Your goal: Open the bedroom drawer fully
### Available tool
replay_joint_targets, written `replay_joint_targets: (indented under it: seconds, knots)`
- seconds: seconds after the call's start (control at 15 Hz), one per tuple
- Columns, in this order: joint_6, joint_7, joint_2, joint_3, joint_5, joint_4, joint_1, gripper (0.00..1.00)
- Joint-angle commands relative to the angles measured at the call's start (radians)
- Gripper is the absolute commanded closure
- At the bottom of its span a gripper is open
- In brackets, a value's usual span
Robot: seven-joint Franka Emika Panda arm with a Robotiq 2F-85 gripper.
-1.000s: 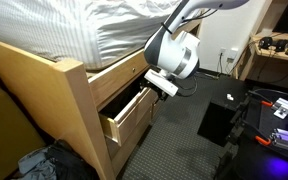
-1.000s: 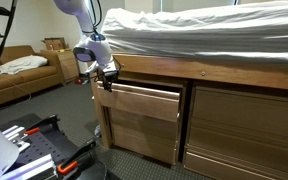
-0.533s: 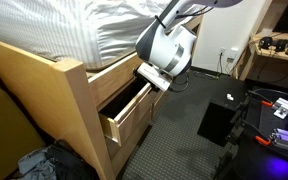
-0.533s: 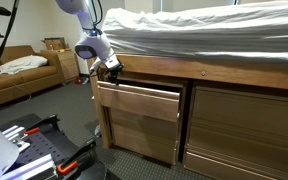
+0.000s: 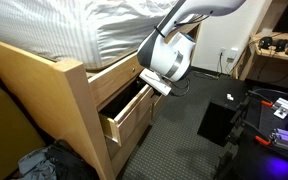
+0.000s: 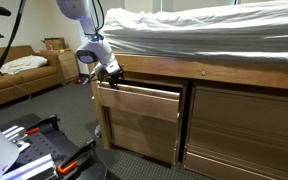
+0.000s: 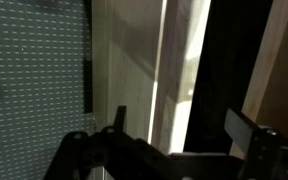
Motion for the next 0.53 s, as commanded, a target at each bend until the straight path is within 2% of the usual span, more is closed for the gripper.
replay_joint_targets:
  seconds: [0.0, 0.27, 0.33, 0.47]
  knots:
    - [0.000, 0.000, -0.002, 0.000, 0.000, 0.000, 0.001, 0.00]
    - [0.000, 0.000, -0.006, 0.000, 0.000, 0.003, 0.004, 0.00]
    - [0.004, 0.010, 0.020, 0.016, -0.035, 0.040, -0.010, 0.00]
    - [0.028, 0.027, 0.117, -0.027, -0.031, 0.110, 0.019, 0.00]
